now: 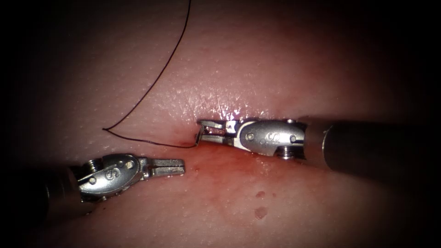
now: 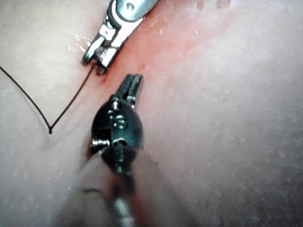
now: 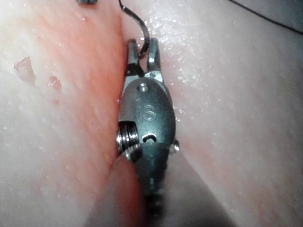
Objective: Wound Closure
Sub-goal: Using the right grasper, push the needle through the top of the skin.
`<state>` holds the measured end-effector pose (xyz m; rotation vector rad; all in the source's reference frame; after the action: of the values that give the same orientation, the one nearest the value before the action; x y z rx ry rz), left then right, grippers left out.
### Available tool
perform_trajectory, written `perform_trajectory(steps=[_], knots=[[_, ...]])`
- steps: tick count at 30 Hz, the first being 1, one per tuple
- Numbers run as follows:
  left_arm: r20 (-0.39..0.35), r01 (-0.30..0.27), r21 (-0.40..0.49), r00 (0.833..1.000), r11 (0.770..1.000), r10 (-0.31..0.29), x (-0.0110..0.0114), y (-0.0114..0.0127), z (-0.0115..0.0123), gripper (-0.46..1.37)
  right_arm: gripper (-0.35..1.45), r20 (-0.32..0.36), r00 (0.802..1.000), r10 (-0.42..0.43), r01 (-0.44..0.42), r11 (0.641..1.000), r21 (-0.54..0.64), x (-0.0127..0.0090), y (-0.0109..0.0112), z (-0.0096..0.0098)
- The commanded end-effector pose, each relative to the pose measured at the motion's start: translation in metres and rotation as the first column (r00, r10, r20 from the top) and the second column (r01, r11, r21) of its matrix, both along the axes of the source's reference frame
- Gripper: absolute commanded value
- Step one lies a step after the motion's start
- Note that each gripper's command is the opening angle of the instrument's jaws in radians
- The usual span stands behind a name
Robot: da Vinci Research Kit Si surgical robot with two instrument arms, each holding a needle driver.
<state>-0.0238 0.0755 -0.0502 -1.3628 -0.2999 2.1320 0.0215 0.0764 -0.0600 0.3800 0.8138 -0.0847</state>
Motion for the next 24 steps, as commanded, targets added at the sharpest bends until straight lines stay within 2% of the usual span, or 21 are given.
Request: perform_trajectory(steps=[1,2,3,4,7,8,10,13,16,20,24], knots=[[0.006,-0.003,0.003,1.000,1.000,0.003,-0.0001,0.0001,0.0001,-0.35,-0.35,-0.041,0.999,0.029,-0.029,1.000,-0.002,-0.0001,0.0007,-0.0009],[0.006,-0.002,0.003,1.000,1.000,0.002,-0.0002,0.0001,0.0001,-0.35,-0.30,-0.058,0.997,0.046,-0.046,0.999,0.001,0.0000,0.0012,-0.0014],[0.009,0.000,-0.003,1.000,1.000,0.000,-0.0002,0.0001,0.0001,-0.35,-0.07,-0.089,0.994,0.059,-0.059,0.998,-0.005,0.0000,0.0019,-0.0021],[0.011,0.003,-0.003,1.000,1.000,-0.002,-0.0003,0.0001,0.0001,-0.35,0.01,-0.104,0.993,0.061,-0.062,0.998,-0.009,0.0001,0.0022,-0.0024],[0.030,0.018,-0.028,0.999,0.999,-0.017,-0.0004,0.0005,0.0000,-0.35,0.42,-0.193,0.978,0.078,-0.086,0.996,-0.033,0.0005,0.0039,-0.0046],[0.042,0.025,-0.038,0.999,0.999,-0.024,-0.0005,0.0009,-0.0001,-0.35,0.91,-0.226,0.971,0.081,-0.100,0.992,-0.077,0.0008,0.0045,-0.0058],[0.050,0.032,-0.043,0.998,0.999,-0.030,-0.0005,0.0012,-0.0001,-0.35,1.08,-0.256,0.962,0.092,-0.120,0.988,-0.094,0.0011,0.0050,-0.0068],[0.053,0.043,-0.047,0.998,0.998,-0.041,-0.0008,0.0016,0.0000,-0.35,1.11,-0.327,0.942,0.075,-0.132,0.979,-0.155,0.0018,0.0058,-0.0091],[0.052,0.045,-0.048,0.998,0.998,-0.043,-0.0010,0.0017,0.0003,-0.35,1.10,-0.357,0.932,0.060,-0.140,0.969,-0.202,0.0023,0.0062,-0.0106],[0.049,0.053,-0.052,0.998,0.997,-0.050,-0.0011,0.0018,0.0010,-0.35,1.02,-0.378,0.926,0.021,-0.128,0.957,-0.260,0.0034,0.0067,-0.0132],[0.027,0.034,-0.042,0.999,0.999,-0.033,-0.0011,0.0014,0.0017,-0.35,0.99,-0.379,0.925,0.000,-0.129,0.940,-0.316,0.0041,0.0076,-0.0146]])
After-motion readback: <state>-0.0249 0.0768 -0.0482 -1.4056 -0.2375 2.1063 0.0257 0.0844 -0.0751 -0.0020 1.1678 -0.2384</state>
